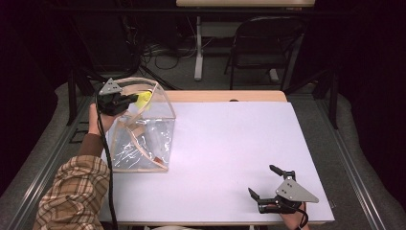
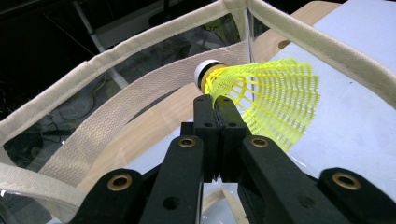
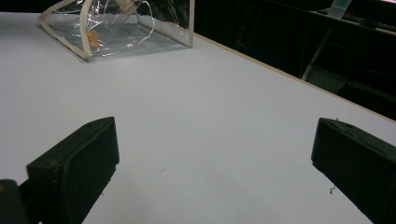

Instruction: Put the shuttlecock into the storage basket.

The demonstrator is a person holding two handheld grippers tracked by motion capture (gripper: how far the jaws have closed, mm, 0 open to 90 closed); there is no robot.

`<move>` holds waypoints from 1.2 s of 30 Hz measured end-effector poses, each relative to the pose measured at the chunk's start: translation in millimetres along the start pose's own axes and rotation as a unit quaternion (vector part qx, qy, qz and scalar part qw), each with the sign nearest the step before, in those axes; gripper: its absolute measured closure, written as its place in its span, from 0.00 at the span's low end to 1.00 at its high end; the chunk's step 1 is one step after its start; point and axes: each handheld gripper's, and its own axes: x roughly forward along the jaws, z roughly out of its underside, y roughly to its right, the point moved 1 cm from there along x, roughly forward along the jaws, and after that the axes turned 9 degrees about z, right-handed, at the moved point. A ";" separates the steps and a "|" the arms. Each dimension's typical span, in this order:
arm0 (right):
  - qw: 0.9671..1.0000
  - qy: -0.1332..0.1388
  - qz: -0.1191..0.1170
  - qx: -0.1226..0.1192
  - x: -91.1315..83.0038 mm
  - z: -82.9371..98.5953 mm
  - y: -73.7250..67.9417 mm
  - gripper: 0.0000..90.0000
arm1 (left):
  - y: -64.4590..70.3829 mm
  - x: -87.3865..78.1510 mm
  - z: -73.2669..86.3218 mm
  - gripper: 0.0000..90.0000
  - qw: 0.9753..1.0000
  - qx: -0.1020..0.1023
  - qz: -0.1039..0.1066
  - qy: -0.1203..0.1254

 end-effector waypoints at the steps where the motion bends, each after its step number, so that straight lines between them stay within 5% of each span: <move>1: 1.000 0.000 0.000 0.000 0.0 0.0 0.0 0.00 | -0.3 0.3 0.3 0.99 1.000 0.001 0.001 -0.003; 12: 1.000 0.000 -0.001 -0.001 0.2 0.1 0.1 0.00 | -1.2 5.7 2.7 0.97 1.000 -0.009 -0.003 -0.017; 36: 1.000 -0.003 -0.003 0.003 1.5 2.0 1.7 0.00 | 6.6 -15.8 -9.3 0.19 0.999 -0.032 -0.020 0.026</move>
